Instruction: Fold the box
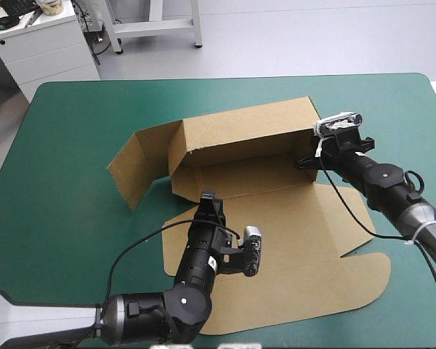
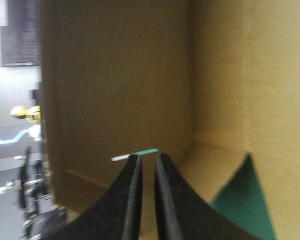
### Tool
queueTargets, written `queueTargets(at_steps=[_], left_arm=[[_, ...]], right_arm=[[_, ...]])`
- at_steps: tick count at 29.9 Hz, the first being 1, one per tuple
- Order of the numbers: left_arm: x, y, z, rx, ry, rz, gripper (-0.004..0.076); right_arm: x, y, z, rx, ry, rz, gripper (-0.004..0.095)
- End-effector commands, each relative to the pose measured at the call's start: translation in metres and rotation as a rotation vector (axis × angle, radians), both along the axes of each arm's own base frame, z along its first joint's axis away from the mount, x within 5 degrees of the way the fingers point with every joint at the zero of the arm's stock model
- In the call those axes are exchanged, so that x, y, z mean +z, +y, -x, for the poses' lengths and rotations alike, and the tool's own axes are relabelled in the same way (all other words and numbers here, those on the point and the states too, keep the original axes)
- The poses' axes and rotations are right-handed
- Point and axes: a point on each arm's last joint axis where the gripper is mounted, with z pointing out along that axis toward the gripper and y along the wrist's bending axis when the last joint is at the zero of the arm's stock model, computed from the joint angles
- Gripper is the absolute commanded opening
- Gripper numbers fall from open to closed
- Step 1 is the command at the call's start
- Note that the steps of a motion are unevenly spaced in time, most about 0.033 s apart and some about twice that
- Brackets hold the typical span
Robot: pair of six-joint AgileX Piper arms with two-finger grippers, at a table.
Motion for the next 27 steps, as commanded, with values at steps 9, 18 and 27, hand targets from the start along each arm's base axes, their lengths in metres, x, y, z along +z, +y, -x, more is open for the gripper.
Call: queueTargets(at_steps=[9, 18, 27], left_arm=[[0.096, 0.027, -0.067, 0.154, 0.603, 0.315, 0.0013], [0.162, 0.120, -0.142, 0.433, 0.734, 0.946, 0.0013], [0.171, 0.218, -0.173, 0.660, 0.717, 1.344, 0.0013]], right_arm=[[0.023, 0.003, 0.003, 0.024, -0.053, -0.059, -0.0015], [0.023, 0.003, 0.003, 0.023, -0.055, -0.052, -0.0015], [0.023, 0.003, 0.003, 0.026, -0.057, -0.045, -0.0015]])
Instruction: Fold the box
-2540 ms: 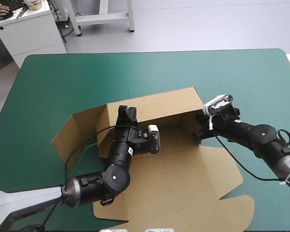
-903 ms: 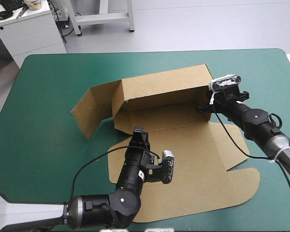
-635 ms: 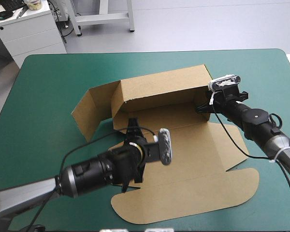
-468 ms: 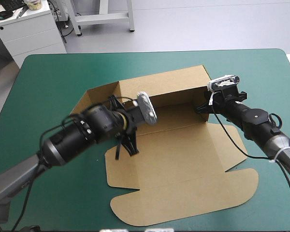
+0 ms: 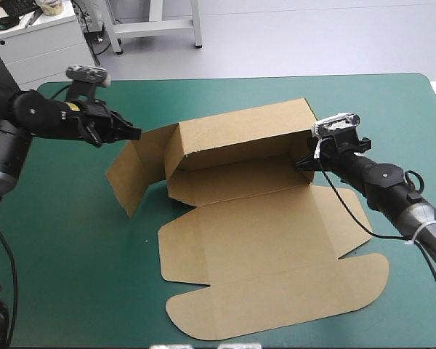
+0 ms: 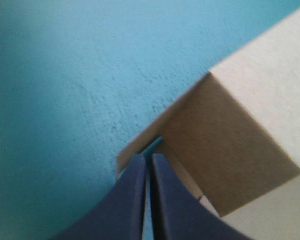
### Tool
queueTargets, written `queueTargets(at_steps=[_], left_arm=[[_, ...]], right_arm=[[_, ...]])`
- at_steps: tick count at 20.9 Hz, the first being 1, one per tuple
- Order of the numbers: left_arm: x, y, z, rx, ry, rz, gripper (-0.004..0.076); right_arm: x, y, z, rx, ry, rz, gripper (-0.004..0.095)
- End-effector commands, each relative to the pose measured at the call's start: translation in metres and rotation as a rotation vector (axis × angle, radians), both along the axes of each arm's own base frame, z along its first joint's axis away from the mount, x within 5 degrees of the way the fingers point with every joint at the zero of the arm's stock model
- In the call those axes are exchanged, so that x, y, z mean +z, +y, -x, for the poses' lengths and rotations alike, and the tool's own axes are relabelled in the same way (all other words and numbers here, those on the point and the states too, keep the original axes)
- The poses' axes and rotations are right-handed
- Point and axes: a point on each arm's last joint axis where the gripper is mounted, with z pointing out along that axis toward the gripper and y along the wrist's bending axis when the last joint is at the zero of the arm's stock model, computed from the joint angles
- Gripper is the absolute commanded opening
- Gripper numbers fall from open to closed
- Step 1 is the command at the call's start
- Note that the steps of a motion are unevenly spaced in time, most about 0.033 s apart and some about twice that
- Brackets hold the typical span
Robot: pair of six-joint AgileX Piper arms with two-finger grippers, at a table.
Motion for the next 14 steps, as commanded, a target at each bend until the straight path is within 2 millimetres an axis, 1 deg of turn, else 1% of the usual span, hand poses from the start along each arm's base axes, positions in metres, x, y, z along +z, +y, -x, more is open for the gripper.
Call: queueTargets(at_steps=[1, 2, 3, 4, 5, 6, 7, 10, 11, 13, 14], left_arm=[[0.024, 0.044, 0.005, 0.150, -0.086, 0.095, 0.0013], [0.022, 0.052, 0.004, 0.179, -0.078, 0.097, 0.0013], [0.015, 0.074, 0.004, 0.254, -0.055, 0.117, 0.0013], [0.011, 0.084, 0.004, 0.292, -0.041, 0.141, 0.0013], [-0.001, 0.101, 0.004, 0.358, -0.008, 0.231, 0.0013], [-0.006, 0.108, 0.004, 0.384, 0.001, 0.269, 0.0013], [-0.021, 0.121, 0.005, 0.436, 0.033, 0.342, 0.0013], [-0.047, 0.138, 0.008, 0.519, 0.083, 0.377, 0.0013], [-0.058, 0.144, 0.009, 0.563, 0.097, 0.395, 0.0013], [-0.078, 0.150, 0.011, 0.625, 0.123, 0.437, 0.0013], [-0.084, 0.151, 0.012, 0.637, 0.133, 0.439, 0.0013]], right_arm=[[0.023, 0.000, 0.001, -0.009, -0.066, -0.035, -0.0015], [0.023, 0.000, 0.001, -0.009, -0.066, -0.035, -0.0015], [0.023, 0.000, 0.001, -0.009, -0.066, -0.035, -0.0014], [0.023, 0.000, 0.001, -0.009, -0.066, -0.035, -0.0014], [0.023, 0.000, 0.001, -0.009, -0.066, -0.035, -0.0014], [0.023, 0.000, 0.001, -0.009, -0.066, -0.035, -0.0014], [0.023, 0.000, 0.001, -0.009, -0.066, -0.035, -0.0015], [0.023, 0.000, 0.001, -0.009, -0.066, -0.035, -0.0014], [0.023, 0.000, 0.001, -0.010, -0.065, -0.037, -0.0014], [0.023, 0.000, 0.002, -0.019, -0.058, -0.056, -0.0014], [0.023, 0.000, 0.002, -0.022, -0.056, -0.062, -0.0014]])
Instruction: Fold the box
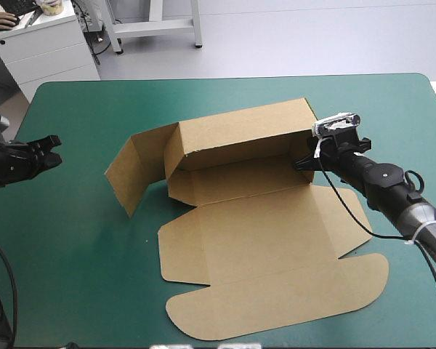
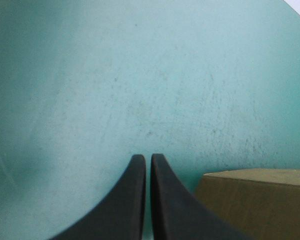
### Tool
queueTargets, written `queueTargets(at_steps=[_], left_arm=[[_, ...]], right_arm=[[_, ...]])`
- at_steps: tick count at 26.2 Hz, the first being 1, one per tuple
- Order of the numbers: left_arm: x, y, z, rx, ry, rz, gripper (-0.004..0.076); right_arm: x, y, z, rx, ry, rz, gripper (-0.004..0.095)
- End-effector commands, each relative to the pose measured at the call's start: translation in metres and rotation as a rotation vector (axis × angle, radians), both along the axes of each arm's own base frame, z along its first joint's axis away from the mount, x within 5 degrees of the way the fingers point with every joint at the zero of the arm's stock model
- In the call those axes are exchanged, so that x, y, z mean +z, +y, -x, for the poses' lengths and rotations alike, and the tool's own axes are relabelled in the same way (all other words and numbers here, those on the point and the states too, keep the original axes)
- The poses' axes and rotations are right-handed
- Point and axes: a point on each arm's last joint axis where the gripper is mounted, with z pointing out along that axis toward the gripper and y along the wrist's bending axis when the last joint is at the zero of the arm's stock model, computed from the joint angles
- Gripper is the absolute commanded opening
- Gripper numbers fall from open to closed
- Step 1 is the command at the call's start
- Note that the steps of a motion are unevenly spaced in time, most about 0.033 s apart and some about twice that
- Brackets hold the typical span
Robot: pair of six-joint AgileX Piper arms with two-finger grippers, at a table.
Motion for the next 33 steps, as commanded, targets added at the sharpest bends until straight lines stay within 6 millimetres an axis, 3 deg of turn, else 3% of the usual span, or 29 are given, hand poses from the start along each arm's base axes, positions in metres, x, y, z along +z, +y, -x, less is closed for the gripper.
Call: queueTargets(at_steps=[1, 4, 8, 12, 17, 20, 24, 33], left_arm=[[0.007, 0.001, 0.004, 0.075, -0.080, 0.035, 0.0013], [0.006, 0.002, 0.003, 0.084, -0.086, 0.028, 0.0013], [0.006, 0.003, 0.003, 0.092, -0.091, 0.017, 0.0011], [0.006, 0.003, 0.002, 0.100, -0.089, 0.021, 0.0010], [0.006, 0.004, 0.002, 0.121, -0.091, 0.030, 0.0010], [0.006, 0.004, 0.002, 0.114, -0.083, 0.025, 0.0010], [0.006, 0.004, 0.002, 0.129, -0.073, 0.047, 0.0010], [0.005, 0.002, 0.004, 0.114, -0.056, 0.061, 0.0010]], right_arm=[[0.023, -0.001, 0.001, -0.028, -0.051, -0.068, -0.0014], [0.027, 0.001, 0.001, -0.016, -0.033, -0.090, -0.0012], [0.069, 0.006, -0.002, 0.005, 0.113, -0.123, 0.0000], [0.104, -0.001, -0.001, -0.055, 0.209, -0.047, 0.0000], [0.139, -0.002, 0.006, -0.061, 0.309, -0.034, 0.0000], [0.138, 0.002, 0.007, -0.045, 0.445, -0.041, 0.0000], [0.121, 0.007, 0.006, -0.012, 0.615, -0.031, 0.0000], [0.072, 0.013, -0.028, -0.045, 0.765, -0.012, 0.0000]])
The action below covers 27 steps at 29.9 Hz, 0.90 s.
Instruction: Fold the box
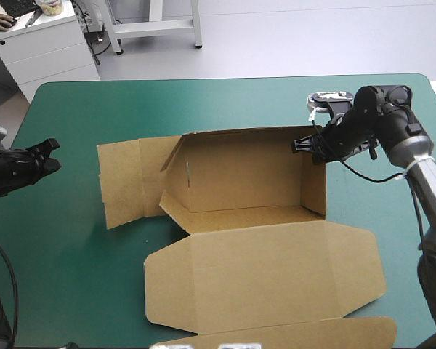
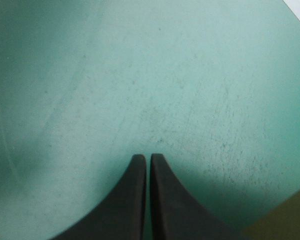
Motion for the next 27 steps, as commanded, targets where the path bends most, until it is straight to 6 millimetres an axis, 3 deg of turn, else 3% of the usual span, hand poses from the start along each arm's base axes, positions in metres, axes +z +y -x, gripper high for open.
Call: queueTargets(at_steps=[1, 8, 17, 20, 27], left_arm=[[0.019, -0.003, 0.003, 0.019, -0.071, 0.019, 0.0010], [0.019, -0.003, 0.002, 0.025, -0.076, 0.016, 0.0010], [0.019, -0.003, 0.002, 0.030, -0.073, 0.020, 0.0010], [0.019, -0.003, 0.002, 0.030, -0.073, 0.020, 0.0010], [0.019, -0.003, 0.002, 0.030, -0.073, 0.020, 0.0010]], right_arm=[[0.001, 0.002, -0.002, -0.009, 0.028, -0.027, 0.0000], [-0.037, 0.007, -0.030, -0.024, 0.069, -0.013, -0.0001], [-0.049, 0.009, -0.046, -0.038, 0.021, -0.020, 0.0049], [-0.048, 0.009, -0.047, -0.037, 0.012, -0.021, 0.0197], [-0.022, 0.010, -0.048, -0.033, -0.019, -0.035, 0.0746]])
